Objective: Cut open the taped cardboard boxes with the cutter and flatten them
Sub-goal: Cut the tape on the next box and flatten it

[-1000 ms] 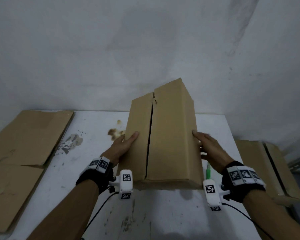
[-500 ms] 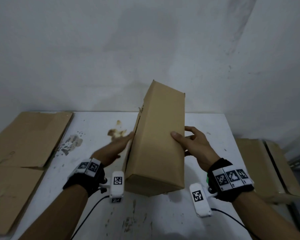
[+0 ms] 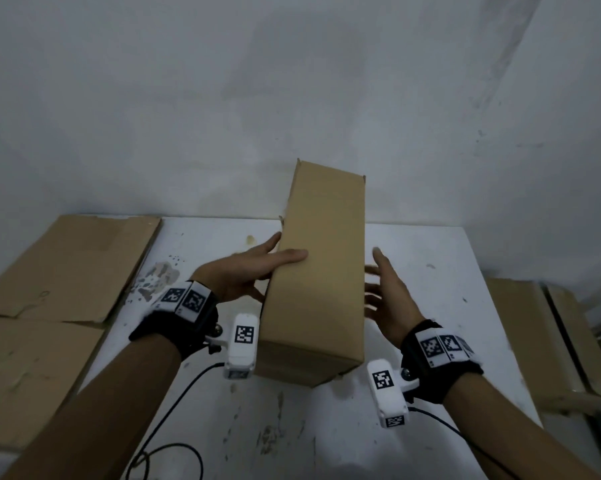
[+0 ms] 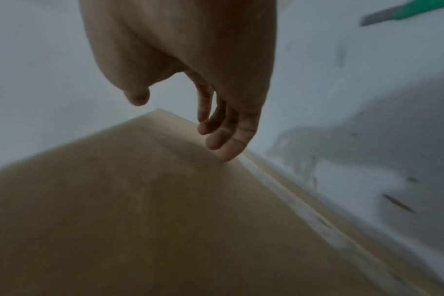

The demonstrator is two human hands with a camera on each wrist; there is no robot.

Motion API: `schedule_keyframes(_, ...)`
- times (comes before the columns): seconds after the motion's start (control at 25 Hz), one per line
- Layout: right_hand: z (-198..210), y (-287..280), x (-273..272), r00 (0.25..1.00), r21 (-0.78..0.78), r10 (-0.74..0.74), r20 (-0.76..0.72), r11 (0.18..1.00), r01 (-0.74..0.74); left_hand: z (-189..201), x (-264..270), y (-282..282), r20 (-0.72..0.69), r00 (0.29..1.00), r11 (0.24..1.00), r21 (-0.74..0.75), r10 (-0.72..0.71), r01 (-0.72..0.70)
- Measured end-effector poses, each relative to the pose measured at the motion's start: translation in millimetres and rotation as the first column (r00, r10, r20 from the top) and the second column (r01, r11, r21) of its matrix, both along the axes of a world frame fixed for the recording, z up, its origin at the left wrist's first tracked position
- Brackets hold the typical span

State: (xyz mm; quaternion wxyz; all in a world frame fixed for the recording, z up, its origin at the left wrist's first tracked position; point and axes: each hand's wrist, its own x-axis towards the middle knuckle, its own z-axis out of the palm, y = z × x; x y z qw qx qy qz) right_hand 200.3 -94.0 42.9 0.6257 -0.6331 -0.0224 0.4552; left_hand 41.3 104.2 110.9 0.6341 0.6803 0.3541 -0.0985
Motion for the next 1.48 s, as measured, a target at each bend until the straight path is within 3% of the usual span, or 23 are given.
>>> schedule_keyframes(0.08, -26.8, -5.4, -1.8, 0.998, -0.077, 0.024, -0.051, 0.997, -0.028, -2.7, -0.6, -4.4, -0.015, 1.000, 1.000, -0.024, 0.015, -0.015)
schedule_keyframes(0.24, -68.3, -12.9, -25.0, 0.973, -0.201, 0.223, -0.064, 0.952, -0.231, -0.6, -4.9, -8.8, -0.093, 0.995, 0.997, 0.077, 0.023, -0.016)
schedule_keyframes(0.32, -77.0, -12.0, -34.8, 0.962, -0.187, 0.263, -0.074, 0.944, -0.272, -6.5, -9.3, -12.0, -0.089, 0.994, 0.998, -0.019, 0.056, -0.058)
schedule_keyframes(0.52, -58.7, -7.1, -49.5, 0.973, -0.073, 0.227, -0.047, 0.970, -0.230, -22.5, -22.1, -10.5, -0.036, 0.984, 0.968, -0.174, 0.175, -0.178)
schedule_keyframes(0.8, -32.4, -23.9, -26.5, 0.998, -0.099, 0.039, 0.046, 0.995, -0.035, -27.1, -27.2, -9.7, 0.174, 0.914, 0.869, -0.415, 0.366, -0.269)
schedule_keyframes(0.96, -22.2, -25.3, -9.4, 0.990, -0.120, 0.115, 0.085, 0.987, -0.104, -22.4, -24.2, -12.9, 0.169, 0.951, 0.852, -0.503, 0.260, -0.144)
schedule_keyframes(1.16, -11.1, -20.2, 10.9, 0.987, -0.244, 0.097, 0.128, 0.968, -0.063, -11.0, -17.3, -8.8, 0.204, 0.930, 0.929, -0.279, 0.306, -0.244)
schedule_keyframes(1.32, -7.1, -28.0, 17.1, 0.938, -0.324, 0.064, 0.342, 0.945, 0.053, -27.2, -26.5, 7.4, 0.116, 0.961, 0.967, -0.049, 0.252, -0.248)
schedule_keyframes(1.4, -2.9, -30.9, 16.1, 0.890, -0.361, 0.085, 0.449, 0.928, 0.094, -40.2, -30.0, 6.4, 0.057, 0.973, 0.975, -0.020, 0.222, -0.221)
schedule_keyframes(1.48, -2.3, -29.7, 9.1, 0.837, -0.394, 0.122, 0.534, 0.911, 0.119, -47.4, -29.8, -1.7, 0.017, 0.970, 0.967, -0.081, 0.244, -0.242)
